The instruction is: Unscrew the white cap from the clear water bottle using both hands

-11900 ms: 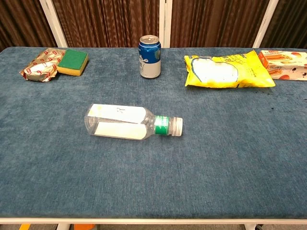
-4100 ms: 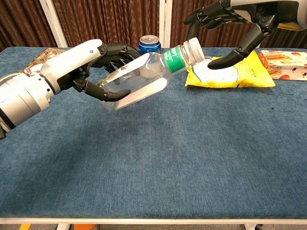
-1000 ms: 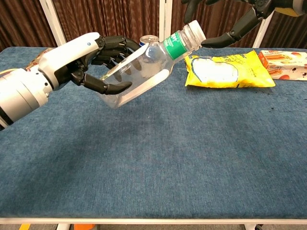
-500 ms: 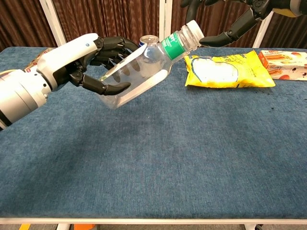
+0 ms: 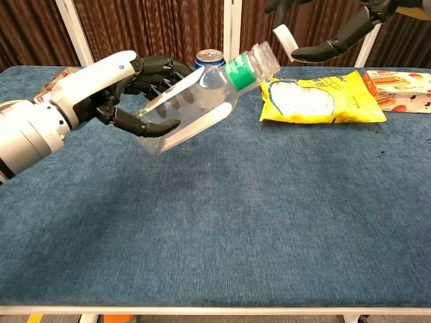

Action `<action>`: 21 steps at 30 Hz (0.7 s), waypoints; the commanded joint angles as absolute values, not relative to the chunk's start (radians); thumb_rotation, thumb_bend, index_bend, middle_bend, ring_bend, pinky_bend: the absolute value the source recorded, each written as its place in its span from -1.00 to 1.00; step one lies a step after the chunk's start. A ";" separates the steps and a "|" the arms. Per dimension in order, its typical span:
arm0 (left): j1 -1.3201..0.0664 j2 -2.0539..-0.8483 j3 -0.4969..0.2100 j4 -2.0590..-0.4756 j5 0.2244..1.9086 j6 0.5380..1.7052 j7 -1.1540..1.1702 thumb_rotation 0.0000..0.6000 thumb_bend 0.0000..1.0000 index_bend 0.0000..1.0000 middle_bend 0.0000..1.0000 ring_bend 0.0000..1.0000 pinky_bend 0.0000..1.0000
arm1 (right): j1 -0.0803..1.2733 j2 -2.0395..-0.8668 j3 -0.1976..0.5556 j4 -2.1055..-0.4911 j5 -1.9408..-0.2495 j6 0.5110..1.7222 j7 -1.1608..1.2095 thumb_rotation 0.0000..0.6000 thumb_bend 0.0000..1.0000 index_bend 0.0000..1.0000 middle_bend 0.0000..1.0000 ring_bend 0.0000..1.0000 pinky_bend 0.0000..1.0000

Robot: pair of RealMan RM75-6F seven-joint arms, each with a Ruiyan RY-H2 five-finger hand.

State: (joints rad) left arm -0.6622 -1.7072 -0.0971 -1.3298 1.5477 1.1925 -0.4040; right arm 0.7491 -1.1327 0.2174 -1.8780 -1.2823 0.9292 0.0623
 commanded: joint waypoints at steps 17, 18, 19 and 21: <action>-0.628 -1.583 -0.056 -1.397 1.344 1.005 0.119 1.00 -0.23 -0.71 -0.70 -0.88 -0.58 | 0.739 -1.196 0.106 -1.742 -1.234 0.850 -0.095 1.00 -0.18 0.03 -0.73 -1.00 -1.00; -0.623 -1.577 -0.059 -1.407 1.343 1.014 0.120 1.00 -0.23 -0.73 -0.71 -0.90 -0.60 | 0.742 -1.214 0.099 -1.726 -1.238 0.848 -0.113 1.00 -0.18 0.03 -0.73 -1.00 -1.00; -0.617 -1.570 -0.060 -1.417 1.343 1.023 0.120 1.00 -0.24 -0.74 -0.72 -0.90 -0.61 | 0.745 -1.233 0.092 -1.708 -1.241 0.844 -0.131 1.00 -0.18 0.01 -0.73 -1.00 -1.00; -0.605 -1.546 -0.061 -1.445 1.344 1.041 0.119 1.00 -0.24 -0.77 -0.75 -0.93 -0.64 | 0.754 -1.281 0.077 -1.665 -1.245 0.832 -0.169 1.00 -0.18 -0.02 -0.74 -1.00 -1.00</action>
